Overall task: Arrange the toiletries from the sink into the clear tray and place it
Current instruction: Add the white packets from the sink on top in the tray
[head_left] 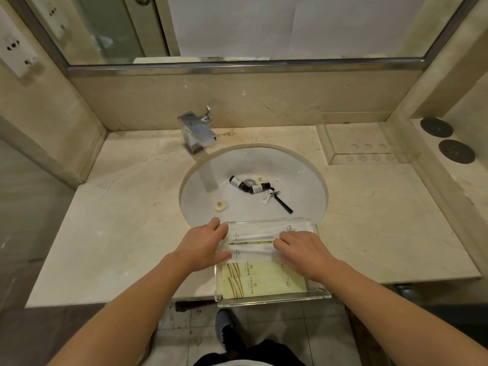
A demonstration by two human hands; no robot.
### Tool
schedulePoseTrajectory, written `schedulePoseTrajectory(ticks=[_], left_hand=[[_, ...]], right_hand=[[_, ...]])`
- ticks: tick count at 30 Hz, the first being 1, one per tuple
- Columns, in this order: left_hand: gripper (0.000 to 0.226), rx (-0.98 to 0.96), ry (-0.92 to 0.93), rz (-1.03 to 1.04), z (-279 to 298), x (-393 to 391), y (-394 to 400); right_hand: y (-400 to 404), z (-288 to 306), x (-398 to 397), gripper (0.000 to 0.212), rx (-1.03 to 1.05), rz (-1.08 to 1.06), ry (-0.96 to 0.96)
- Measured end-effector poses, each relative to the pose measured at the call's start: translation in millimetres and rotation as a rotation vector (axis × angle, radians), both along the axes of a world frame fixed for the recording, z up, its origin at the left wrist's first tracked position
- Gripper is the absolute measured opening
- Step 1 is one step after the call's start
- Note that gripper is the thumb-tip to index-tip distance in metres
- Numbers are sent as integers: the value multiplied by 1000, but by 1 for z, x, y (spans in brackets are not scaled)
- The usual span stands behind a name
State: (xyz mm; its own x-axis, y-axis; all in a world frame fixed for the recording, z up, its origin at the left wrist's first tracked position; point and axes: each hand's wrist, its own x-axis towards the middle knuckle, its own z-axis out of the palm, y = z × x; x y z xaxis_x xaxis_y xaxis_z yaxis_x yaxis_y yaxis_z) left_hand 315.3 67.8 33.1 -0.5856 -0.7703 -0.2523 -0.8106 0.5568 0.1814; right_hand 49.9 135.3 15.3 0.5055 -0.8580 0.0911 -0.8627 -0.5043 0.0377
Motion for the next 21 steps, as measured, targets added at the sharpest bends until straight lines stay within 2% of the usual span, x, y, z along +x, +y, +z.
schedulePoseTrajectory(ticks=[7,13,21], left_hand=[[34,-10,21,15,-3,-1,-2],[31,-2,37,24,-5,-1,-3],[32,-20,49,18,-4,0,-3]], right_hand=[[1,-2,6,35,8,84,35],[-1,-8,9,43,-42,131,83],[-3,-8,7,41,-52,131,81]])
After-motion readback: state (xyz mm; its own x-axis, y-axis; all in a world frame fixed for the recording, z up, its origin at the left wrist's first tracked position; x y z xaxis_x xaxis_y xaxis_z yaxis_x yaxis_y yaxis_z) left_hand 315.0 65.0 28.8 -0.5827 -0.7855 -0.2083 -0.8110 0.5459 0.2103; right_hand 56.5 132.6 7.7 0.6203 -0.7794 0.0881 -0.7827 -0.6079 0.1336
